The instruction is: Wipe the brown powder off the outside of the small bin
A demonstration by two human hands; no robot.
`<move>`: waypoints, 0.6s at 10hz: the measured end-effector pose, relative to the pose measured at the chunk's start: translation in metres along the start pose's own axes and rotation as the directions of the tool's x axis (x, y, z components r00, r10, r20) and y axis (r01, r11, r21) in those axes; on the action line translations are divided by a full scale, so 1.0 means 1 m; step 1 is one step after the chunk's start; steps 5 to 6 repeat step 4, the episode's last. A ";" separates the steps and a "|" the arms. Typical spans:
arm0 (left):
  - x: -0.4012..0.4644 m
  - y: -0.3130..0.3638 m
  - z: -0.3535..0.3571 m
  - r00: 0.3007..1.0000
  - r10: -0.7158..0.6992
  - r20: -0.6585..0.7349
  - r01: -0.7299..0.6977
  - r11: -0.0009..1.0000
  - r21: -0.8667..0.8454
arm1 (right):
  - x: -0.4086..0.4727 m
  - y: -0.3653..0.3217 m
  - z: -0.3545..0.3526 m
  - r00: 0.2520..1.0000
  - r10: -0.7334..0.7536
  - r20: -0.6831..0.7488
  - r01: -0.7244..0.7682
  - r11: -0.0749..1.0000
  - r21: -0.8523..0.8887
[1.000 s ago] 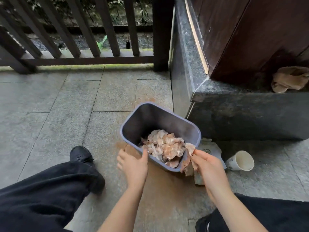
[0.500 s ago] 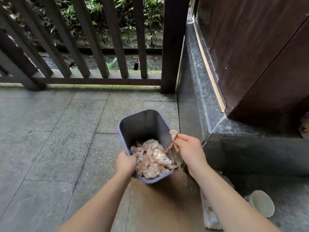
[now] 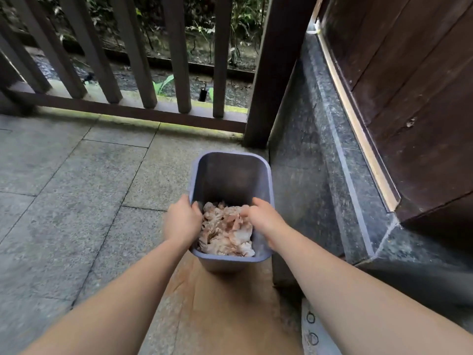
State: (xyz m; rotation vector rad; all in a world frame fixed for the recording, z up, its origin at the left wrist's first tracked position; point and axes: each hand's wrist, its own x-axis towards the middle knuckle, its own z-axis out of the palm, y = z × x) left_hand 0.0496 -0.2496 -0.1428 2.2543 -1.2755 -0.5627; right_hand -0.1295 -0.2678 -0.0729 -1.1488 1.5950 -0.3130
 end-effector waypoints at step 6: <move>0.022 0.062 -0.076 0.953 0.104 0.286 -0.186 0.943 0.275 | -0.028 -0.058 -0.033 0.992 -0.123 -0.041 0.099 0.924 -0.370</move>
